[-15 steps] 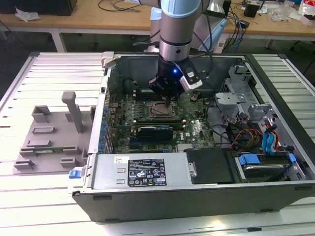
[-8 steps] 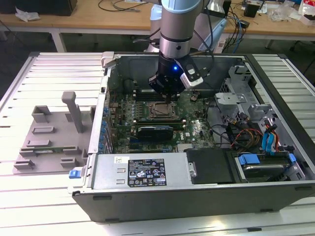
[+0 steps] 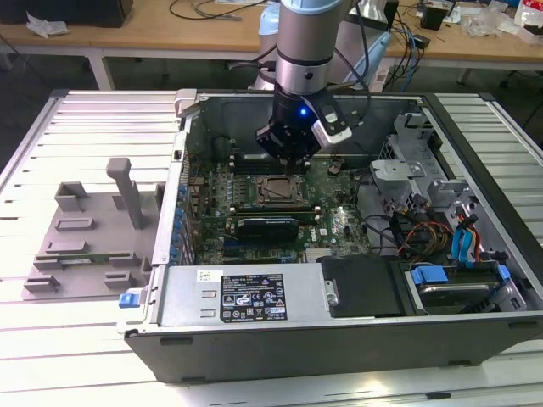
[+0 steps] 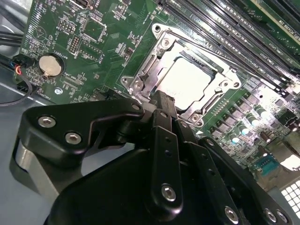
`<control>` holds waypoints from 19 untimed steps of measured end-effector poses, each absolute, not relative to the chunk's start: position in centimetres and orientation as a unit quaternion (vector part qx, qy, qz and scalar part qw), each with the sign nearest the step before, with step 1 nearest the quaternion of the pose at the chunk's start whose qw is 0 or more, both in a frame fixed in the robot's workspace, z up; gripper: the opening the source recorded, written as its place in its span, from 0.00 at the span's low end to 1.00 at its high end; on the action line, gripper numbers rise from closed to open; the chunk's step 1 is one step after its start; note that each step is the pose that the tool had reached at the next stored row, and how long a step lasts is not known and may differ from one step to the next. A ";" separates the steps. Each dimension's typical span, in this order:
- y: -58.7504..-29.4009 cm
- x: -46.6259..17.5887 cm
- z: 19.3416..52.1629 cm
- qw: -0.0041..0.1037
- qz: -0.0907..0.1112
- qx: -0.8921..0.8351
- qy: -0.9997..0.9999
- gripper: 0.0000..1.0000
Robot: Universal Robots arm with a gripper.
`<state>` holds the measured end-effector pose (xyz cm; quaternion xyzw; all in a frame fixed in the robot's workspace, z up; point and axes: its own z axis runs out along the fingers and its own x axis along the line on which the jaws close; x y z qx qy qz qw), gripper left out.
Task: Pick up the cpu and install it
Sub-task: 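Install the first cpu locking lever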
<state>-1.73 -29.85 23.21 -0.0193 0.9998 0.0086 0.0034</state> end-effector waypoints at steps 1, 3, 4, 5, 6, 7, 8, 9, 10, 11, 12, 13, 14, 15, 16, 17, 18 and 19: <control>-29.9 -1.7 23.3 0.003 0.009 -0.019 1.000 0.11; -29.9 -1.7 23.5 0.003 0.009 -0.019 1.000 0.11; -29.9 -1.7 23.6 0.003 0.009 -0.019 1.000 0.11; -29.9 -1.7 23.6 0.003 0.009 -0.019 1.000 0.11; -29.9 -1.7 23.7 0.003 0.009 -0.019 1.000 0.11; -29.9 -1.7 23.9 0.003 0.009 -0.019 1.000 0.11; -29.9 -1.7 24.0 0.003 0.009 -0.019 1.000 0.11; -29.9 -1.7 24.0 0.003 0.009 -0.019 1.000 0.11; -29.9 -1.7 24.0 0.003 0.008 -0.019 1.000 0.11; -30.3 -1.7 24.1 0.003 0.008 -0.019 1.000 0.11; -30.5 -1.8 24.2 0.004 0.008 -0.019 1.000 0.11; -30.6 -1.8 24.3 0.004 0.008 -0.019 1.000 0.11; -30.7 -1.8 24.3 0.004 0.008 -0.019 1.000 0.11; -30.8 -1.8 24.4 0.005 0.008 -0.019 1.000 0.11; -30.9 -1.9 24.5 0.005 0.008 -0.019 1.000 0.11; -31.1 -2.0 24.7 0.007 0.008 -0.019 1.000 0.11; -31.3 -2.0 24.8 0.008 0.007 -0.019 1.000 0.11; -31.4 -2.1 24.9 0.008 0.007 -0.019 1.000 0.11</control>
